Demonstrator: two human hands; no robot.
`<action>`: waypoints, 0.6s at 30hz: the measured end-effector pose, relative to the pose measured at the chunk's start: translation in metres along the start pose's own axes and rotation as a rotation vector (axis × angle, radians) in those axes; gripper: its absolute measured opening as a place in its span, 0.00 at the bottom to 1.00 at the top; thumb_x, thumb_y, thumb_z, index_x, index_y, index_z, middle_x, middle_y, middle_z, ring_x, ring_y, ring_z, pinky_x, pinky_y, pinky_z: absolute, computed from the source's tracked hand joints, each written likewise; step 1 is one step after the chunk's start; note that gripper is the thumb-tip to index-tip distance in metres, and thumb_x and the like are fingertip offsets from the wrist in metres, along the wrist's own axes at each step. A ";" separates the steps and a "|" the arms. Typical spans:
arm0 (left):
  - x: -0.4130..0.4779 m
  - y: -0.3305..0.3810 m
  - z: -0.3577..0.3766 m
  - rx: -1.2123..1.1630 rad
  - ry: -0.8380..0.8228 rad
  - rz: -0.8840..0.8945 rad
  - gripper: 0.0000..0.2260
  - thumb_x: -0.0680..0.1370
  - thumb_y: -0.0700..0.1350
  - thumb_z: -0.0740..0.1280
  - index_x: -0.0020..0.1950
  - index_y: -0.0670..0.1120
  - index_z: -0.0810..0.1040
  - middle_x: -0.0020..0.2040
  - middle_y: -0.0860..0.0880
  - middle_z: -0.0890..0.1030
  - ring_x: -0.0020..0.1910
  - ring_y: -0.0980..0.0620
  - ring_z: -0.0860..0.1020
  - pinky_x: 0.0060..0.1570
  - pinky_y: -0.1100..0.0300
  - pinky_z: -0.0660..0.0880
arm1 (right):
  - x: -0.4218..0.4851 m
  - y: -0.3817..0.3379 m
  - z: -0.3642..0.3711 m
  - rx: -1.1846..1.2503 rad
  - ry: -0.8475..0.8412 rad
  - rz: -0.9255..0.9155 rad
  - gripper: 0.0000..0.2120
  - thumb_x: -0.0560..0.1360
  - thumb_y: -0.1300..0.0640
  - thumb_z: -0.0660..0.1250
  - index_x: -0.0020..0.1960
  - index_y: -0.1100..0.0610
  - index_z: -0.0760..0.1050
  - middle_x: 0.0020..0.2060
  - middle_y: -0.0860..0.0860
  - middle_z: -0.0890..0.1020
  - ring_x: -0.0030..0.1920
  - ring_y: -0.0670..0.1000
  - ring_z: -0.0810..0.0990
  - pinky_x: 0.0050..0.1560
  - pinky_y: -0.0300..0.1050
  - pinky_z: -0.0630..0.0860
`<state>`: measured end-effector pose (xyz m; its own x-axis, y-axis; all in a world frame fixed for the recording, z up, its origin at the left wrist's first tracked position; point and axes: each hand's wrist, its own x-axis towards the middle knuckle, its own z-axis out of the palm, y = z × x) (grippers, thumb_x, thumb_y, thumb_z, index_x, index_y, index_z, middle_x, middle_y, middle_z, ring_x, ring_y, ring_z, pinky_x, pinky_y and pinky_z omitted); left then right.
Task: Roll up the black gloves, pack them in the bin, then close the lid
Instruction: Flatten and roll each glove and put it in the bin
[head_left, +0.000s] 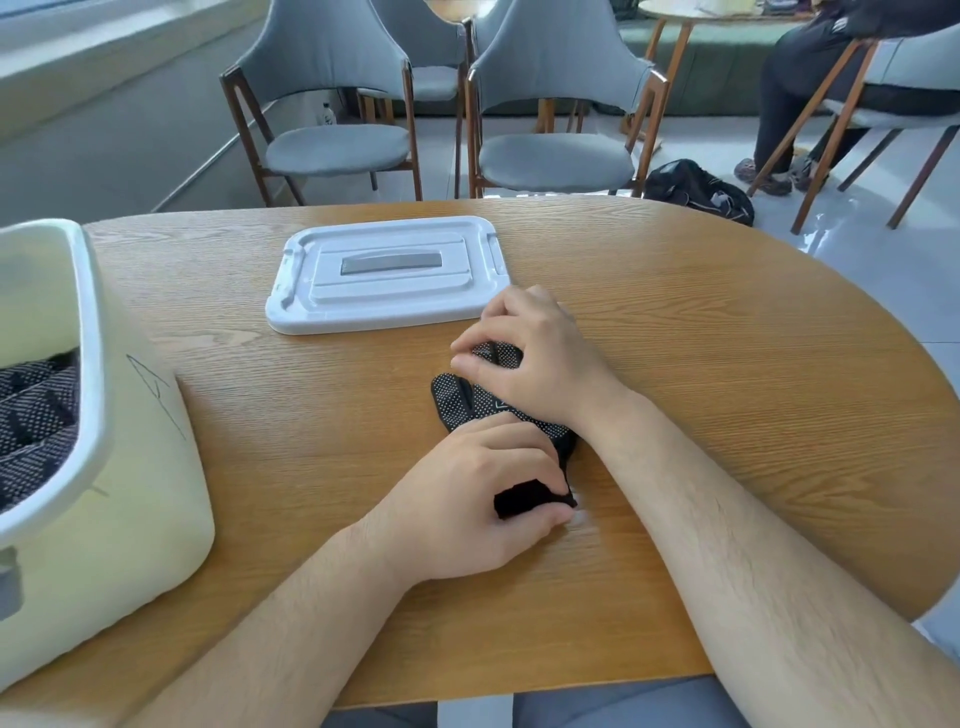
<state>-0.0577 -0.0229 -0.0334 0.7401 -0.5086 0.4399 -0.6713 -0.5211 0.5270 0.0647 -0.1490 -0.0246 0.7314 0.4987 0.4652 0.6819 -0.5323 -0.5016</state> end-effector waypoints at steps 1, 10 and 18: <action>0.000 0.000 0.000 -0.004 -0.001 -0.001 0.05 0.77 0.47 0.74 0.48 0.46 0.85 0.49 0.53 0.82 0.50 0.52 0.79 0.54 0.55 0.75 | -0.001 -0.002 0.000 0.018 -0.066 -0.019 0.08 0.73 0.41 0.74 0.50 0.43 0.86 0.46 0.42 0.75 0.53 0.44 0.69 0.62 0.46 0.63; -0.001 0.001 0.000 0.004 -0.002 0.000 0.06 0.78 0.48 0.74 0.48 0.46 0.85 0.48 0.53 0.82 0.50 0.54 0.79 0.55 0.55 0.75 | -0.003 -0.004 0.004 0.041 -0.196 -0.041 0.03 0.74 0.46 0.76 0.43 0.43 0.85 0.41 0.39 0.75 0.49 0.42 0.69 0.56 0.45 0.59; -0.001 0.001 0.002 0.052 -0.018 0.030 0.06 0.78 0.47 0.74 0.49 0.46 0.85 0.49 0.52 0.82 0.50 0.52 0.79 0.55 0.56 0.75 | -0.005 0.000 0.000 0.026 -0.143 -0.022 0.01 0.73 0.50 0.74 0.42 0.45 0.85 0.41 0.44 0.78 0.47 0.43 0.72 0.60 0.48 0.67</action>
<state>-0.0587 -0.0243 -0.0350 0.7188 -0.5371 0.4414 -0.6950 -0.5401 0.4746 0.0608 -0.1514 -0.0270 0.7070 0.6036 0.3684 0.6962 -0.5029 -0.5122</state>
